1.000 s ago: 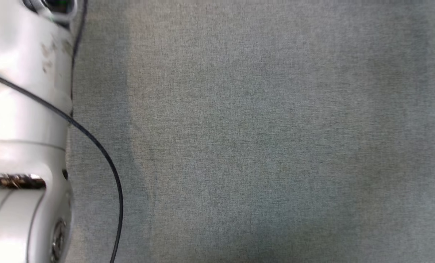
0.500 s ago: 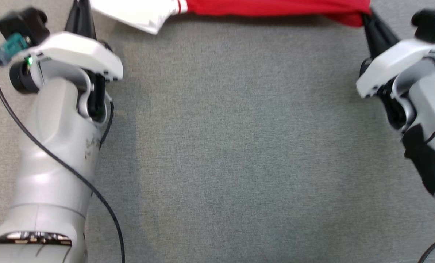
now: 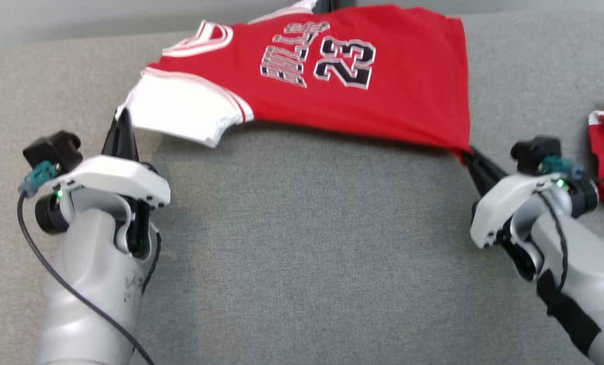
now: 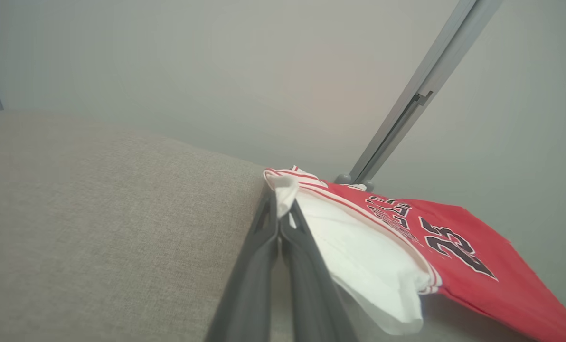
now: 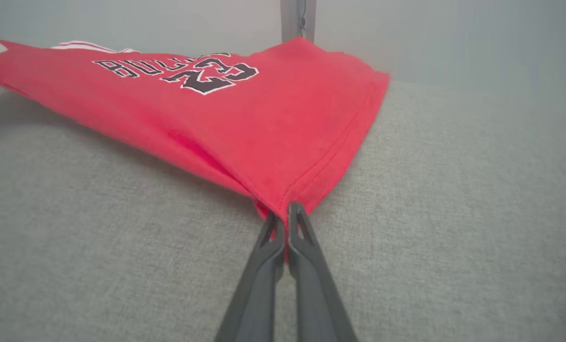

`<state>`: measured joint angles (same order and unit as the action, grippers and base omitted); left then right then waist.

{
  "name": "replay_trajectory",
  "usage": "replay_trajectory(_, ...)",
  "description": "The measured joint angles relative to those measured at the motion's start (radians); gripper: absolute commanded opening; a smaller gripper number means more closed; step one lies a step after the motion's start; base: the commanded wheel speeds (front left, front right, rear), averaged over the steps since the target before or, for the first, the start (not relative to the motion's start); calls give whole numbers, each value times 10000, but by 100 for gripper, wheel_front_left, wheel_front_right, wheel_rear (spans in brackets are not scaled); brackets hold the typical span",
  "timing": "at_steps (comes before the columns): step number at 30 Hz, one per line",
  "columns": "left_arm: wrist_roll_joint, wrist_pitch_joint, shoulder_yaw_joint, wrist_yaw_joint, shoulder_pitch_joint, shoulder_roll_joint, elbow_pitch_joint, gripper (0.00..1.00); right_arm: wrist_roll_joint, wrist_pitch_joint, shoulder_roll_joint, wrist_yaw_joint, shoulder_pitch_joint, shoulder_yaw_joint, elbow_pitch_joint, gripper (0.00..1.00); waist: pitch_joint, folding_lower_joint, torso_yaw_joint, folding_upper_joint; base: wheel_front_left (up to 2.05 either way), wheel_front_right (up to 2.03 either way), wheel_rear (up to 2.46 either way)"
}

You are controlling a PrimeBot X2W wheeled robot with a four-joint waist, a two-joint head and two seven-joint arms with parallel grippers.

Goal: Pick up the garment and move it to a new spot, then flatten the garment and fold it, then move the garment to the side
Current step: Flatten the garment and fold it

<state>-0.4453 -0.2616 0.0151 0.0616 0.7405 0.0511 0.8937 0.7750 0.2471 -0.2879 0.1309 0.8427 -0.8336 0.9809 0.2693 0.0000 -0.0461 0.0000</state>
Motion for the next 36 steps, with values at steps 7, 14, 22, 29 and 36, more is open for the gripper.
replay_trajectory(7, -144, 0, 351, 29, -1232, -35, -690, 0, 299, -15, -219, 0, -665, -834, -69, 0, -731, 0, 39, 0, 0, 0, 0)
replay_trajectory(14, -508, 2, 94, -42, -2460, -38, -1532, 0, 516, 2, -665, 0, -1021, -1515, -493, 0, -1184, 0, 139, 0, 0, 0, 0)
replay_trajectory(22, -1183, 2, -660, -314, -3744, -29, -2650, 0, 173, 92, -1260, 0, -1157, -2251, -1072, 0, -1435, -1, 301, 0, 0, 0, 0)
replay_trajectory(29, -1973, 2, -1453, -934, -5057, -31, -4027, 0, -418, 117, -2031, 0, -1313, -2736, -1534, 0, -1694, -1, 499, 1, 0, 0, 0)
replay_trajectory(36, -2541, 0, -1837, -1549, -6211, -35, -5369, 0, -828, 113, -2784, 0, -1316, -3012, -2240, 0, -1902, -1, 679, 1, 0, 0, 0)
